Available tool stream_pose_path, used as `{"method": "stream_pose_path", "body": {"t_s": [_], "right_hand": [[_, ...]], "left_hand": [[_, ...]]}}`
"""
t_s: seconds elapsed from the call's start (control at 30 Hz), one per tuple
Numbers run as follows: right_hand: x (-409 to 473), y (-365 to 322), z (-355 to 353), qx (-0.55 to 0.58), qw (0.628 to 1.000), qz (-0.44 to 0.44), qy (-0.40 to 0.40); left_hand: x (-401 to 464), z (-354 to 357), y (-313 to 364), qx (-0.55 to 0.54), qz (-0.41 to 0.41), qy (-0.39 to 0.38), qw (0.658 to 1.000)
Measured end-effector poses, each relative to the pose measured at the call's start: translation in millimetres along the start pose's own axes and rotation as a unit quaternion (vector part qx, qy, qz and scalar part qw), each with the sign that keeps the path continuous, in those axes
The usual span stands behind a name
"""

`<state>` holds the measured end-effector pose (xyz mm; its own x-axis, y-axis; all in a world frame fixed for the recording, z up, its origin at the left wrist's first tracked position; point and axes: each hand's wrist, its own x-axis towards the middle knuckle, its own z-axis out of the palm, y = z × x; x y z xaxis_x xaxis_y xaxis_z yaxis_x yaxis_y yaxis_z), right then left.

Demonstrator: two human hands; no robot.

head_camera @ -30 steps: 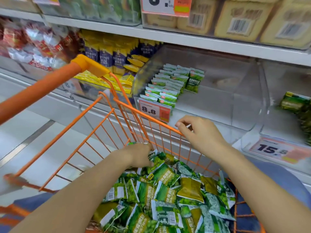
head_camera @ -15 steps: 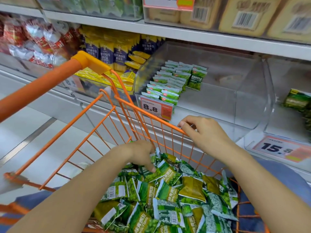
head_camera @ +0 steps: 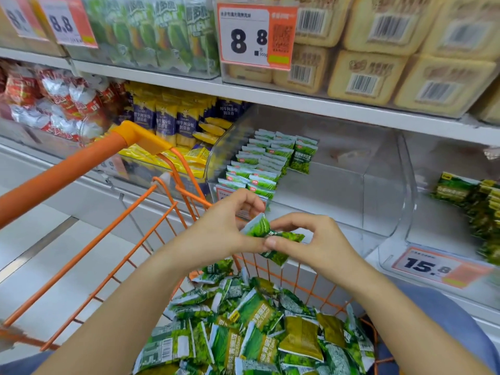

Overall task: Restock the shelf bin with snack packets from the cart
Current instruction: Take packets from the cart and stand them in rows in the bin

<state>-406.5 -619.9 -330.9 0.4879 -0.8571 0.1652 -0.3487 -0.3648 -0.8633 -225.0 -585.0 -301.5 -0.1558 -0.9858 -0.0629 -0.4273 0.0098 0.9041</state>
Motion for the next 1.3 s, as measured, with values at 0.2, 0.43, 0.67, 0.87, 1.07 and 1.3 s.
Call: {"method": "stream_pose_path", "body": {"t_s": [0.2,0.43,0.67,0.87,1.07,1.3], "right_hand": [[6,6,-13,0.171,0.979,0.084,0.074],[7,15,-19,0.194,0.957,0.152,0.150],[45,8,-39,0.250,0.912,0.288,0.153],[107,17,-51,0.207,0.925,0.238,0.211],[160,96,-62,0.146,0.877,0.397,0.229],[190,122,-62,0.113,0.902,0.361,0.206]], "left_hand": [[21,-7,1,-0.124,0.027,0.097,0.987],[46,14,-51,0.351,0.094,0.163,0.917],[48,18,-61,0.369,0.159,0.213,0.891],[49,17,-61,0.365,0.152,0.213,0.893],[51,16,-63,0.377,0.158,0.218,0.886],[53,16,-62,0.374,0.161,0.222,0.886]]}}
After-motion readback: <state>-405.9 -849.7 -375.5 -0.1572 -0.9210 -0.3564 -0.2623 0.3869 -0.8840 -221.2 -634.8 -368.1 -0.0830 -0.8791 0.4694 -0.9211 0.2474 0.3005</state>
